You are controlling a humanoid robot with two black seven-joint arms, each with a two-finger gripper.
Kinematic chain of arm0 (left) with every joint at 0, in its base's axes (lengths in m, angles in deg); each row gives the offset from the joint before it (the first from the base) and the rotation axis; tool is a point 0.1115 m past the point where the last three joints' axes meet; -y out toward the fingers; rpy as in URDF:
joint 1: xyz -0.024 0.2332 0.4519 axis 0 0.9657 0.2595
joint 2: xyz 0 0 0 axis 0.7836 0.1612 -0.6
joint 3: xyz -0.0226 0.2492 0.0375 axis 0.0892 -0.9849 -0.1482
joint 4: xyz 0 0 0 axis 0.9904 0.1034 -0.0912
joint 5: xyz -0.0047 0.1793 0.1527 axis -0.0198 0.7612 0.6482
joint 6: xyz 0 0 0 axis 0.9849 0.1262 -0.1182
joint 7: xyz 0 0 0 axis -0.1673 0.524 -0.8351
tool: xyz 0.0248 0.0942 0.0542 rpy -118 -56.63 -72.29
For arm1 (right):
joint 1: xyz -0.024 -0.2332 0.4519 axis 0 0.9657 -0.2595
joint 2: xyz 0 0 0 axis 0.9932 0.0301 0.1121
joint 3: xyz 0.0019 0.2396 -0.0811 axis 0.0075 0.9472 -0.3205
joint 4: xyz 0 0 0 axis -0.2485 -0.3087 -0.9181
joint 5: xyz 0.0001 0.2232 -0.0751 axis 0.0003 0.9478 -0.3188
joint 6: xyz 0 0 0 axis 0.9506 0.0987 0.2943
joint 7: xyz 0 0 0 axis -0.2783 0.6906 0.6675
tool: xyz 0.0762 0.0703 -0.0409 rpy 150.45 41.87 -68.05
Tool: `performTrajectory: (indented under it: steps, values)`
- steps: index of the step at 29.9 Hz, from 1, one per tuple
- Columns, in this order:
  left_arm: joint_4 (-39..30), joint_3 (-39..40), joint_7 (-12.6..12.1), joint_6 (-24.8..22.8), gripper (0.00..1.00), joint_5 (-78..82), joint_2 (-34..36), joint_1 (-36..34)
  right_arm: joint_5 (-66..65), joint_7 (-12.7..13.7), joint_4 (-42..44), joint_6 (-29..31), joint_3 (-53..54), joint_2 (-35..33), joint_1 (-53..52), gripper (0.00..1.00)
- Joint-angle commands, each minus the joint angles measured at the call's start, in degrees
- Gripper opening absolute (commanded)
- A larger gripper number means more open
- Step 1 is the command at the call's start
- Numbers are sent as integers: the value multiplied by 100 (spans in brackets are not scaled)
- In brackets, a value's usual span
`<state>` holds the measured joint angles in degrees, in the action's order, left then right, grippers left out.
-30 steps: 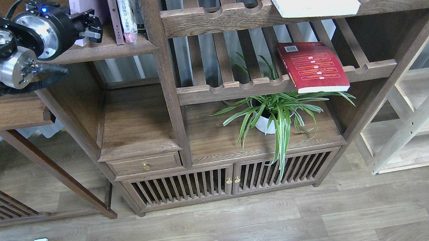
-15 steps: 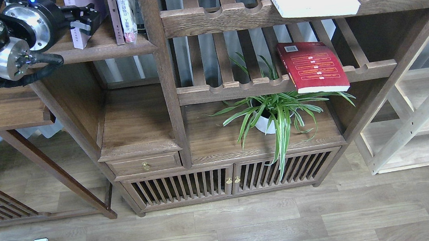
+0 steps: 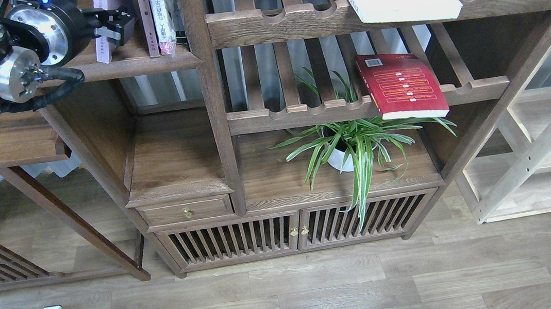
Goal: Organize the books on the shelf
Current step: 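Adjust the book's position on the shelf with the left gripper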
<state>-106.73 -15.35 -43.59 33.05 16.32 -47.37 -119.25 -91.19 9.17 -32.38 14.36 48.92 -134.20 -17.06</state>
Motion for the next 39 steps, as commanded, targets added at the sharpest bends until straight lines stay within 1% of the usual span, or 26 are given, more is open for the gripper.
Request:
performTrajectory:
  steps: [1, 7, 13, 18, 24, 27, 33, 39]
  values:
    - [-100, -1, 0, -17, 81, -166, 17, -2, 0, 0, 1, 8, 0, -2, 0, 100]
    - [-302, -1, 0, -17, 82, -219, 113, -29, 0, 0, 1, 8, 0, -20, 0, 100]
    - [-820, -9, 0, -26, 83, -360, 578, -37, 0, 0, 1, 8, 0, -11, -9, 100]
    - [-1294, -27, 0, -35, 84, -536, 1106, -37, 0, 0, 1, 8, 0, 15, -9, 100]
    - [-1681, -45, 0, -44, 85, -667, 1510, -29, 0, 0, -7, 8, 0, 42, -9, 100]
    - [-1849, -53, 0, -131, 85, -747, 1686, -2, 0, 0, -16, -1, 0, 42, 0, 100]
    - [-1893, -62, 0, -149, 84, -720, 1722, 15, 0, 0, -42, -71, -9, 24, 9, 100]
    - [-1691, -53, 0, -114, 82, -659, 1573, 33, 0, 0, -51, -97, -9, 15, 52, 100]
